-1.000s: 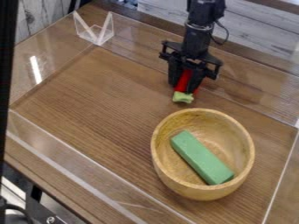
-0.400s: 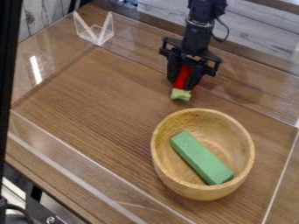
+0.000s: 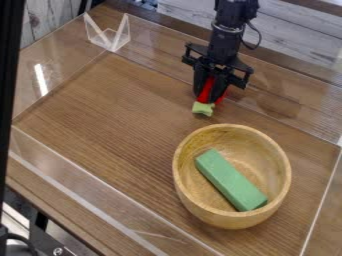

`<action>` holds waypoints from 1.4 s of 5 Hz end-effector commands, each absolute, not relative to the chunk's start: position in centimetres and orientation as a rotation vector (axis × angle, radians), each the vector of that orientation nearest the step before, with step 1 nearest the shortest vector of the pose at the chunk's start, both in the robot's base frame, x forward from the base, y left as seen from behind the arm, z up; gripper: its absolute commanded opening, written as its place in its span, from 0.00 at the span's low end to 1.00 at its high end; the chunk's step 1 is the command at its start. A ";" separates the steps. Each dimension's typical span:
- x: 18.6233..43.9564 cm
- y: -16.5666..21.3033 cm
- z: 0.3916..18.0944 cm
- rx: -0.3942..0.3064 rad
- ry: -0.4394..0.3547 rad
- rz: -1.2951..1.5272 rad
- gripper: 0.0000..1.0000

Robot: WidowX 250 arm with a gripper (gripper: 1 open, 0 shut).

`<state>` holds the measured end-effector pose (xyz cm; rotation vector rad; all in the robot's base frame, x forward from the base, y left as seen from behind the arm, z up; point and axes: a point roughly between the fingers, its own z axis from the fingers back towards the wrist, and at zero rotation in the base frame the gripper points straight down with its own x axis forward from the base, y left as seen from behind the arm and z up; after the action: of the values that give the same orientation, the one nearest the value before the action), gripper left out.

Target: Move the red object to the right side of the table

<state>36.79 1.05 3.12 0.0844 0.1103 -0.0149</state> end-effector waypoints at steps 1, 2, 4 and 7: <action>37.3 0.7 4.6 0.092 0.053 -0.030 1.00; 37.3 0.7 3.9 0.096 0.056 -0.035 0.00; 37.1 0.9 4.5 0.096 0.059 0.056 1.00; 37.1 -3.3 8.3 0.048 -0.003 -0.063 1.00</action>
<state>36.07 -3.41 4.86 0.0558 0.0981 -0.0686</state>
